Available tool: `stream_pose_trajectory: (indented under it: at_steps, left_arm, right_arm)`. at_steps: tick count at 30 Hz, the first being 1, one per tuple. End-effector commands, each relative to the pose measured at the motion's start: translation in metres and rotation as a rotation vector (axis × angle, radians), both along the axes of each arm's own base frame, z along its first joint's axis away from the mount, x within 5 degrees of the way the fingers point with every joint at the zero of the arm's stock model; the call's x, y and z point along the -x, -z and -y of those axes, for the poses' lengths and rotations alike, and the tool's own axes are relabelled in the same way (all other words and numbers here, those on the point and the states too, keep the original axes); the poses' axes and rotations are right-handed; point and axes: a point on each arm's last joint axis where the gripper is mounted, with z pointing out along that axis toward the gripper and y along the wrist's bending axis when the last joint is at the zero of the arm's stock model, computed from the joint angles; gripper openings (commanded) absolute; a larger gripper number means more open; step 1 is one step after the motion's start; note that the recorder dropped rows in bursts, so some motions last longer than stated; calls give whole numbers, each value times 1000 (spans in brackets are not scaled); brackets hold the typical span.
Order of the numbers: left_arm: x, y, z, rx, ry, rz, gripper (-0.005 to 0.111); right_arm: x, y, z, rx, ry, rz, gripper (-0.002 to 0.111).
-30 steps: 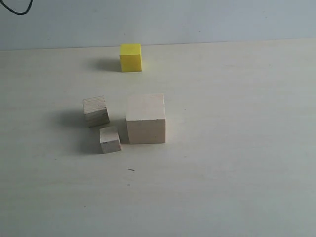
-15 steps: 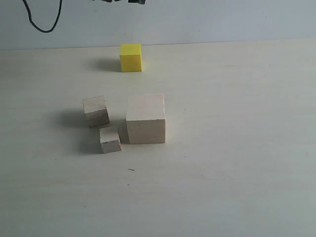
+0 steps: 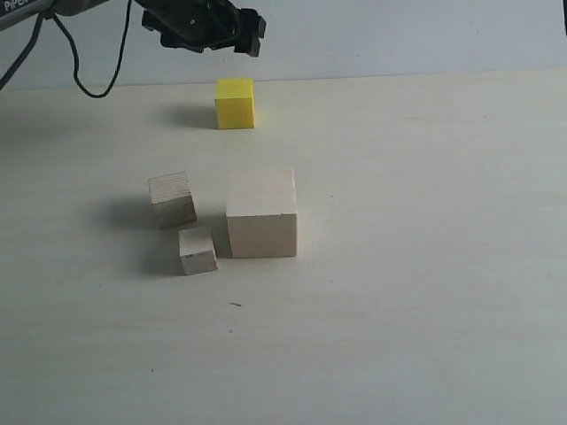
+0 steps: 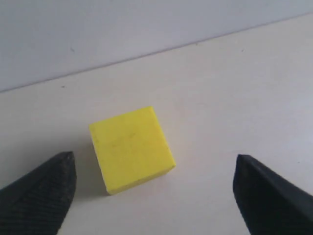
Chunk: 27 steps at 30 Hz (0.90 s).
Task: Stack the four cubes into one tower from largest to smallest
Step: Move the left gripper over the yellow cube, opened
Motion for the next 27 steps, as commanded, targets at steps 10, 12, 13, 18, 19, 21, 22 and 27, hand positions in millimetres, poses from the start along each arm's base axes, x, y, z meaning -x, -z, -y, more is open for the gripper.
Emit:
stream_pose_trajectory:
  at_steps: [10, 12, 13, 18, 19, 21, 22, 27]
  left_arm:
    - [-2, 7, -11, -184, 2, 16, 83]
    - [-3, 6, -11, -194, 4, 42, 83]
    - [-4, 5, -11, -198, 5, 60, 83]
    - [-6, 3, -11, -167, -9, 74, 83]
    - [-6, 4, -11, -150, -32, 59, 83]
    - [-6, 4, -12, -150, -33, 61, 83]
    - [-6, 4, -13, -150, -36, 61, 83]
    - [0, 9, -14, -173, -36, -24, 83]
  right_arm:
    - [1, 0, 1, -11, 4, -1, 0]
    - [1, 0, 1, -11, 4, -1, 0]
    - [1, 0, 1, -13, 3, 2, 0]
    - [1, 0, 0, -16, 3, 5, 0]
    - [1, 0, 0, -16, 3, 5, 0]
    - [1, 0, 0, -16, 3, 5, 0]
    - [1, 0, 0, -16, 3, 5, 0]
    - [1, 0, 1, -21, 7, 1, 0]
